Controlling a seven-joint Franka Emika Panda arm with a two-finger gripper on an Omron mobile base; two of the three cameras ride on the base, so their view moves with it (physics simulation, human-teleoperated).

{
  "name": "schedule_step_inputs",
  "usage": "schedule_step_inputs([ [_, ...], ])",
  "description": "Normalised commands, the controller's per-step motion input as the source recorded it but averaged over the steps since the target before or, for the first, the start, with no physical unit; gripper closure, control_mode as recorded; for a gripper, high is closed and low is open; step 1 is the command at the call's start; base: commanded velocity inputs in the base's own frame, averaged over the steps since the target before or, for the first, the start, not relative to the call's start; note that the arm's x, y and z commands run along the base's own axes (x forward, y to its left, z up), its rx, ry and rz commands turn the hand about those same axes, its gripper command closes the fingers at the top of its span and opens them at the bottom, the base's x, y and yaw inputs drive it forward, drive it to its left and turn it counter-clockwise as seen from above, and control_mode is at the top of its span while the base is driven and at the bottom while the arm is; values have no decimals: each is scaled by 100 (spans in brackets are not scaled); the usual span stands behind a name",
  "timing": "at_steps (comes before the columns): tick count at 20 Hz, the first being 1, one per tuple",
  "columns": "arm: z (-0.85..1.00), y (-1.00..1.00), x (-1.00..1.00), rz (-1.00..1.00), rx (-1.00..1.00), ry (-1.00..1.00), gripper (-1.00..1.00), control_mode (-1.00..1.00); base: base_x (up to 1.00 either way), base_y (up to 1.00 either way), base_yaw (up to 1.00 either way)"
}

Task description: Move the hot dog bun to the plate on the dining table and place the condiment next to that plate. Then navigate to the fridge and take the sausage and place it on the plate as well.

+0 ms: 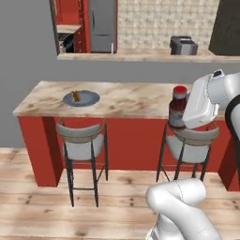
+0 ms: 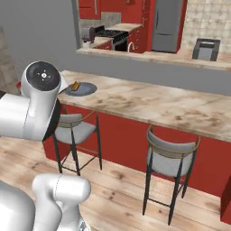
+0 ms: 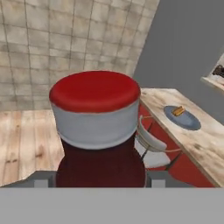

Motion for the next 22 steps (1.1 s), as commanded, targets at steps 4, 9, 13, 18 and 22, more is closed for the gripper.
schedule_step_inputs([
  [4, 0, 0, 0, 0, 0, 0, 100, 100, 81, 67, -50],
  [9, 0, 0, 0, 0, 0, 0, 100, 100, 73, 42, -47],
  [13, 0, 0, 0, 0, 0, 0, 100, 100, 58, 0, -33],
  [18, 0, 0, 0, 0, 0, 0, 100, 100, 46, 21, -15],
  [22, 0, 0, 0, 0, 0, 0, 100, 100, 44, 26, -5],
])
